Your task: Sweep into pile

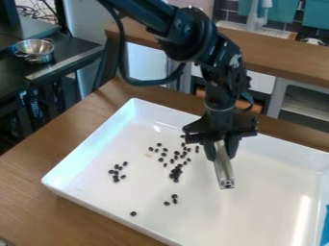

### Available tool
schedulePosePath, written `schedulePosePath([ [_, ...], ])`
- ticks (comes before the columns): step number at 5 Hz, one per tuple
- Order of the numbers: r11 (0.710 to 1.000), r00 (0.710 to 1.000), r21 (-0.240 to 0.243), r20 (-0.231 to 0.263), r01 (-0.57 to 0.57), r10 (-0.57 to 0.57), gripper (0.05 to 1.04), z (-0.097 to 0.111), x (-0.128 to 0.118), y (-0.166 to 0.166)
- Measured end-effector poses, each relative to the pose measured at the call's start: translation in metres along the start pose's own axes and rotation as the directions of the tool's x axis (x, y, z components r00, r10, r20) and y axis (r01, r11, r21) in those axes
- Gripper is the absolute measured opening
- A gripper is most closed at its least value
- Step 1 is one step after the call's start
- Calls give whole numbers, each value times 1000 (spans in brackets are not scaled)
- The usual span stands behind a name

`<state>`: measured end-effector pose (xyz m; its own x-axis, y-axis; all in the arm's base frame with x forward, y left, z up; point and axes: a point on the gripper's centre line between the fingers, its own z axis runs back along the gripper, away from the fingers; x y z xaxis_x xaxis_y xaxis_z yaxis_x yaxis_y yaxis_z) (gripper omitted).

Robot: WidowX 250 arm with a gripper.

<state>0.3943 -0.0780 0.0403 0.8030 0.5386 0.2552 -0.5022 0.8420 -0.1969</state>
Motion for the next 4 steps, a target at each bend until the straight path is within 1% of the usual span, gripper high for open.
schedulePosePath([
  [1, 999, 999, -39, 13, 36, -36, 351, -10, 2, 2],
  [2, 998, 1000, -58, 1, 12, -12, 351, -15, 13, 9],
  [3, 997, 1000, -70, -1, -14, 14, 351, -17, 26, 13],
  [4, 997, 998, -70, -39, -45, 42, 351, -26, 32, 18],
])
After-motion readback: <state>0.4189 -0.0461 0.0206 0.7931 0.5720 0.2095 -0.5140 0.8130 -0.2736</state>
